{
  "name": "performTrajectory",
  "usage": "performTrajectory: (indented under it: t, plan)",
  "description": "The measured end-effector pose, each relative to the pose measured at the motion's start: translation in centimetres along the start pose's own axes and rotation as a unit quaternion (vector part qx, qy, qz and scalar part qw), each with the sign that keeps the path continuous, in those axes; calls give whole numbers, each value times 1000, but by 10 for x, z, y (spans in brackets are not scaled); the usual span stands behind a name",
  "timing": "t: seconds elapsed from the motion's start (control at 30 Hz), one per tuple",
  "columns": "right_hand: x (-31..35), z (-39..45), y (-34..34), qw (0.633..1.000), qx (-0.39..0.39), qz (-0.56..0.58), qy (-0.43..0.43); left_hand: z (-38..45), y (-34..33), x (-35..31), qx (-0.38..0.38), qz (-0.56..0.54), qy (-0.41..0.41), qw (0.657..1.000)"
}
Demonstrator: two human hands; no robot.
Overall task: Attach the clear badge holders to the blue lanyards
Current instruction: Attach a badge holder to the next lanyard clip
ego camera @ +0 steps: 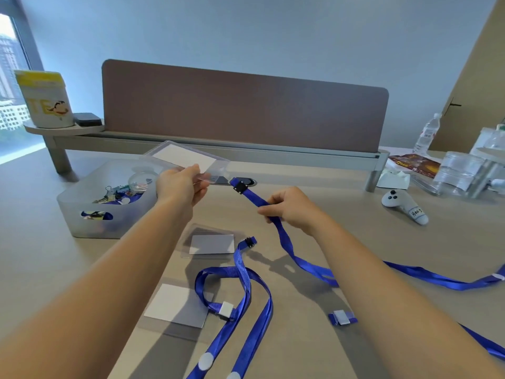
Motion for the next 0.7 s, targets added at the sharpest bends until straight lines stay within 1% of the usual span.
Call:
performTrajectory:
  t: [0.07, 0.13, 0.2, 0.23, 0.27, 0.3, 0.37, 0.4, 0.47, 0.5, 0.53, 0.57, 0.6, 0.63, 0.67, 0.7]
  plan:
    - [-1, -4, 2, 994, 42, 94, -19, 5, 6, 2, -12, 0, 5, 1000]
    - [-4, -7, 4, 981, 79, 171, -41, 9, 11, 6, -23, 4, 9, 1000]
    - [-6, -9, 3, 972, 95, 207, -55, 12, 17, 10, -31, 7, 19, 999]
    - [-5, -10, 3, 978, 88, 183, -54, 13, 19, 13, -33, 7, 25, 999]
    - [-6, -9, 3, 988, 74, 129, -48, 13, 20, 15, -33, 8, 31, 999]
    - [-5, -9, 2, 995, 62, 65, -41, 13, 20, 17, -34, 9, 35, 999]
    - [-6, -10, -1, 997, 32, -62, -28, 9, 18, 19, -33, 11, 34, 999]
    - [-9, -10, -2, 991, 15, -131, -25, 6, 15, 19, -31, 11, 32, 999]
    - [-17, -12, -5, 956, -24, -292, -31, 0, 11, 18, -25, 15, 27, 999]
    - [-20, -13, -7, 940, -42, -336, -27, -3, 8, 17, -17, 14, 23, 999]
    - [-21, -14, -9, 940, -61, -334, -12, -6, 4, 16, -2, 12, 19, 1000]
    - [-20, -15, -12, 955, -75, -287, 4, -10, 0, 15, 16, 9, 15, 1000]
    - [-19, -15, -16, 977, -81, -197, 14, -13, -4, 14, 35, 3, 13, 999]
    - [-18, -15, -22, 994, -68, -88, 4, -17, -8, 13, 51, -5, 12, 999]
    - [-17, -15, -31, 998, -38, 30, -28, -21, -12, 11, 65, -15, 13, 998]
    - [-17, -16, -42, 987, -1, 142, -68, -24, -16, 9, 80, -23, 11, 996]
Point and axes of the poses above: each hand's wrist, its own z-axis towards the middle knuckle, its own y-axis out of the back of the hand, x = y × z, the point moved 3 cm from there along z, towards the middle knuckle, and after that the axes turned 8 degrees about z, right-handed, at the moved point
